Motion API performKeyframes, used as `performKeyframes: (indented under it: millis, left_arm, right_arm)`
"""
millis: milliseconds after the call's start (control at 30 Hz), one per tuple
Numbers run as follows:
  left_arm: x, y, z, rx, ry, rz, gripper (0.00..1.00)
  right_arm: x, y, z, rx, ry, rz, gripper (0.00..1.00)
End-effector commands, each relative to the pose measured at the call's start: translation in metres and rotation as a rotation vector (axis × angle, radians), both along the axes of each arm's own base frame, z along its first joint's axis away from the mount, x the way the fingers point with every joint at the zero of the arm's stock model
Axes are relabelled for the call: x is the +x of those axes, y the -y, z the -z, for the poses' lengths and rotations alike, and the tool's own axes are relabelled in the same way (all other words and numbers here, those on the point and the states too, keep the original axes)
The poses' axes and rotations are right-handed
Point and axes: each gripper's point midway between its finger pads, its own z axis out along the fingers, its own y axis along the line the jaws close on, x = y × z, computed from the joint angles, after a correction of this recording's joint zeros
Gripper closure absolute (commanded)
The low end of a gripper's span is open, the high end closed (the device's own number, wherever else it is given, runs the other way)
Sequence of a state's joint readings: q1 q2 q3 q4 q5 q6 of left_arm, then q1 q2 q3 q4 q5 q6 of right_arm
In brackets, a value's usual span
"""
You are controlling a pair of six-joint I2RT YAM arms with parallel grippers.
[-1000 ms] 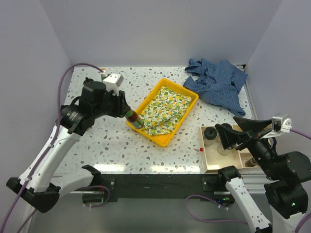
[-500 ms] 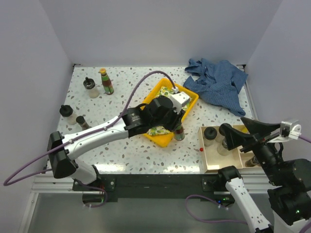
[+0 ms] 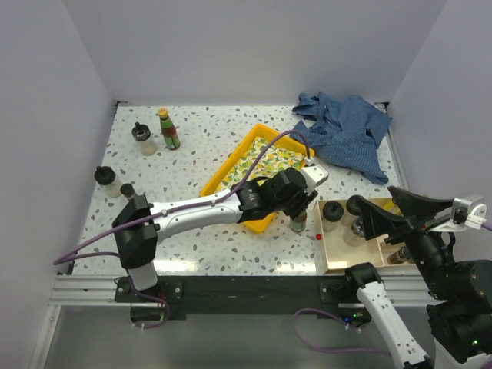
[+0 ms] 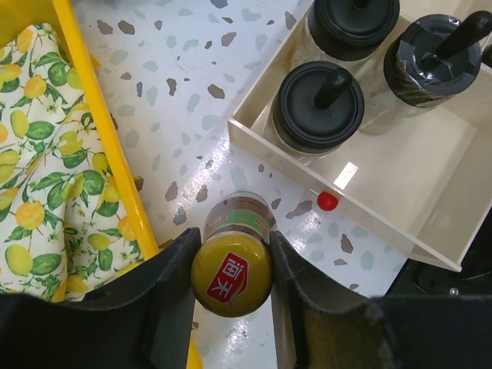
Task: Organize the condiment bottles
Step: Place the bottle at the center of the board.
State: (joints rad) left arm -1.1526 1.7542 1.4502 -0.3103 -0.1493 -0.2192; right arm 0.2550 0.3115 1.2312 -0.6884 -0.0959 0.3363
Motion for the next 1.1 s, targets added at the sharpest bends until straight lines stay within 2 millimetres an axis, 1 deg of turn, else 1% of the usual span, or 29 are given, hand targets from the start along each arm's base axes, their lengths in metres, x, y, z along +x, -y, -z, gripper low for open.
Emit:
performKeyframes:
  millis: [0,33,67,167,200,233,267,333,400,467,500,533,600,633,667,700,733,767,800,833,867,900,933,967,1000,1033,1067]
  left_arm:
    - [0.017,0.024,-0.067,-0.18,0.112,-0.021,0.76]
    - [0.018,0.023,-0.067,-0.167,0.111,-0.031,0.68]
    - [0.02,0.022,-0.064,-0.156,0.111,-0.04,0.66]
    - [0.02,0.023,-0.065,-0.155,0.112,-0.042,0.63]
    - [0.019,0.023,-0.065,-0.156,0.109,-0.038,0.6]
    - [0.019,0.023,-0.068,-0.164,0.11,-0.039,0.35]
    - [0.017,0.024,-0.069,-0.169,0.106,-0.032,0.26]
    - [0.016,0.025,-0.073,-0.178,0.104,-0.023,0.22]
    - [0.017,0.025,-0.076,-0.185,0.108,-0.028,0.21]
    - [0.017,0.024,-0.083,-0.203,0.112,-0.032,0.2]
    - [0.017,0.023,-0.086,-0.213,0.105,-0.044,0.17]
    - [0.018,0.019,-0.095,-0.235,0.11,-0.062,0.0]
    - [0.019,0.01,-0.103,-0.256,0.113,-0.097,0.0]
    - [0.022,0.0,-0.116,-0.281,0.131,-0.136,0.0]
    - [0.024,-0.008,-0.122,-0.296,0.133,-0.16,0.0]
    - [0.025,-0.015,-0.119,-0.298,0.117,-0.178,0.0]
    - [0.026,-0.027,-0.135,-0.336,0.121,-0.192,0.0]
    - [0.035,-0.04,-0.137,-0.347,0.11,-0.214,0.0]
    - [0.039,-0.051,-0.13,-0.347,0.089,-0.235,0.0]
    - [0.04,-0.067,-0.144,-0.384,0.095,-0.244,0.0]
    - [0.053,-0.083,-0.145,-0.398,0.09,-0.26,0.0]
    - [0.057,-0.096,-0.136,-0.382,0.088,-0.276,0.0]
    - [0.067,-0.119,-0.147,-0.398,0.119,-0.311,0.0]
    - [0.069,-0.129,-0.146,-0.387,0.135,-0.322,0.0]
    - [0.074,-0.142,-0.139,-0.332,0.171,-0.328,0.0]
    - [0.08,-0.16,-0.143,-0.299,0.226,-0.383,0.0]
    - [0.084,-0.17,-0.14,-0.255,0.262,-0.409,0.0]
  right_arm:
    - [-0.004,0.002,-0.009,-0.01,0.032,0.005,0.01]
    - [-0.002,0.001,-0.007,-0.013,0.025,0.004,0.01]
    - [-0.002,0.001,-0.007,-0.009,0.023,0.001,0.02]
    - [0.001,-0.002,-0.004,-0.01,0.015,-0.008,0.01]
    - [0.001,-0.002,-0.004,-0.01,0.014,-0.01,0.01]
    - [0.003,-0.003,-0.001,-0.015,0.003,-0.011,0.01]
    - [0.003,-0.003,0.0,-0.017,0.0,-0.014,0.01]
    - [0.006,-0.004,0.003,-0.023,-0.021,-0.014,0.01]
    - [0.008,-0.005,0.005,-0.024,-0.03,-0.016,0.01]
    - [0.011,-0.006,0.007,-0.019,-0.05,-0.018,0.01]
    - [0.012,-0.006,0.009,-0.018,-0.062,-0.014,0.01]
    - [0.014,-0.006,0.012,-0.011,-0.079,-0.013,0.01]
    - [0.024,-0.006,0.022,-0.013,-0.141,0.001,0.01]
    - [0.026,-0.007,0.025,-0.007,-0.161,0.004,0.01]
    - [0.034,-0.009,0.033,-0.012,-0.206,0.004,0.01]
    - [0.039,-0.011,0.039,-0.015,-0.234,0.002,0.01]
    - [0.043,-0.014,0.044,-0.019,-0.264,-0.009,0.01]
    - [0.052,-0.017,0.056,-0.032,-0.319,-0.014,0.02]
    - [0.056,-0.02,0.065,-0.037,-0.355,-0.018,0.03]
    - [0.061,-0.022,0.071,-0.043,-0.382,-0.022,0.05]
    - [0.065,-0.023,0.077,-0.048,-0.408,-0.023,0.09]
    - [0.074,-0.025,0.089,-0.059,-0.453,-0.021,0.12]
    - [0.078,-0.026,0.094,-0.066,-0.473,-0.021,0.15]
    - [0.082,-0.027,0.098,-0.071,-0.493,-0.016,0.19]
    - [0.09,-0.028,0.109,-0.082,-0.538,-0.011,0.21]
    - [0.095,-0.029,0.114,-0.09,-0.558,-0.008,0.22]
    - [0.1,-0.031,0.119,-0.095,-0.578,-0.01,0.25]
